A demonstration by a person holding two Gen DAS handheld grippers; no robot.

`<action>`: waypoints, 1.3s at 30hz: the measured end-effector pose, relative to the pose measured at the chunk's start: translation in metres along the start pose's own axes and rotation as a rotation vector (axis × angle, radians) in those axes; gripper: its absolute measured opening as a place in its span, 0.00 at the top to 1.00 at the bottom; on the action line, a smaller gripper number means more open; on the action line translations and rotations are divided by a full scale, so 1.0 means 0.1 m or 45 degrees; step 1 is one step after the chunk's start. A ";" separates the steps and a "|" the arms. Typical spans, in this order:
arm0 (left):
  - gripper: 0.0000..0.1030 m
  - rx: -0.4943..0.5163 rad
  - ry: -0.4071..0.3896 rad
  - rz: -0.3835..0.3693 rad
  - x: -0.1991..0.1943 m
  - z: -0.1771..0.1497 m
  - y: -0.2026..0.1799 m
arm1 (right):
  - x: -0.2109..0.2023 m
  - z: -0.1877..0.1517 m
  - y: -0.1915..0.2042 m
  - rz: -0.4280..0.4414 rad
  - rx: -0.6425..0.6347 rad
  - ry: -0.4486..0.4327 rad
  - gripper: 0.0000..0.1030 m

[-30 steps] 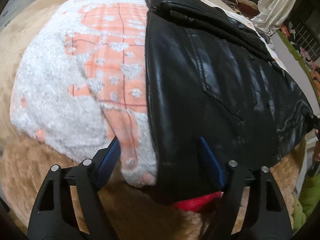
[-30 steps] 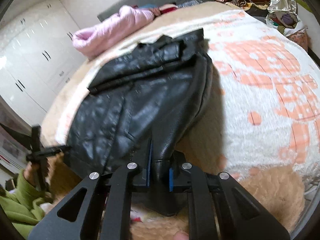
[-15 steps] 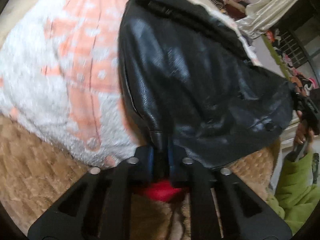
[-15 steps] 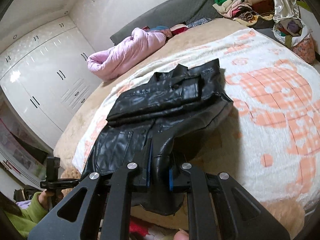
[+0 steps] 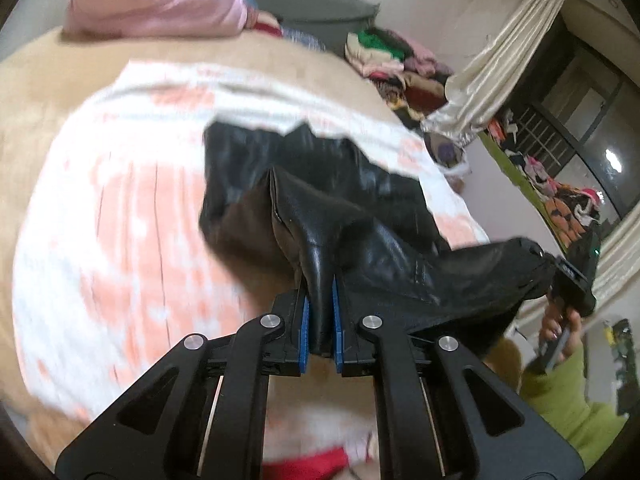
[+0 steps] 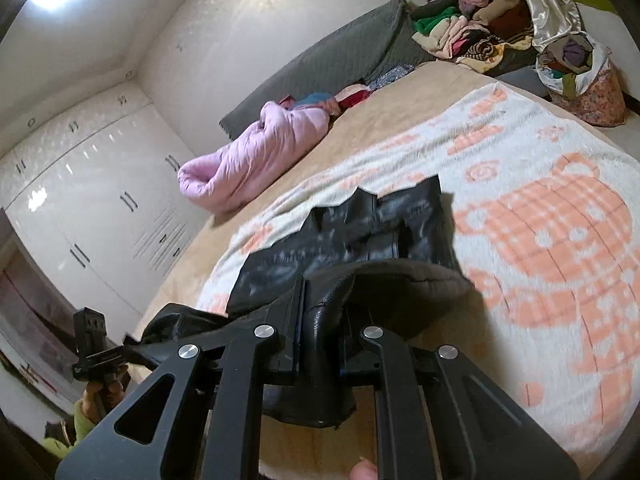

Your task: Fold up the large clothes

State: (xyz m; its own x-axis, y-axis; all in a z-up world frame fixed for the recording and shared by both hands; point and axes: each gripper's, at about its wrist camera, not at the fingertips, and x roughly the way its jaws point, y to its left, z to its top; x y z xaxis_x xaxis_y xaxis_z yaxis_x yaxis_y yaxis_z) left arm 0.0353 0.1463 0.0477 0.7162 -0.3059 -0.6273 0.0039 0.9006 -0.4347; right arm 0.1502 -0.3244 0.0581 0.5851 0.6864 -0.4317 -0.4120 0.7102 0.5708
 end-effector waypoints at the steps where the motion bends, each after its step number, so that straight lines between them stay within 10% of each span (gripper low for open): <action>1: 0.97 0.017 -0.017 0.010 0.00 0.06 -0.03 | 0.03 0.05 -0.01 -0.006 0.004 -0.006 0.89; 39: 0.90 0.077 0.024 0.293 1.34 1.03 0.32 | 1.97 0.83 -0.72 -0.306 0.149 0.159 0.87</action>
State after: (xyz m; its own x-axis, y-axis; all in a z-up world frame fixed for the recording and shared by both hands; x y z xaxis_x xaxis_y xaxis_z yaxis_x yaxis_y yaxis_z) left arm 0.2036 0.1660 0.0166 0.6902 -0.0957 -0.7173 -0.1156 0.9639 -0.2398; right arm 0.3531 -0.2533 -0.0097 0.5625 0.5200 -0.6428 -0.1843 0.8367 0.5156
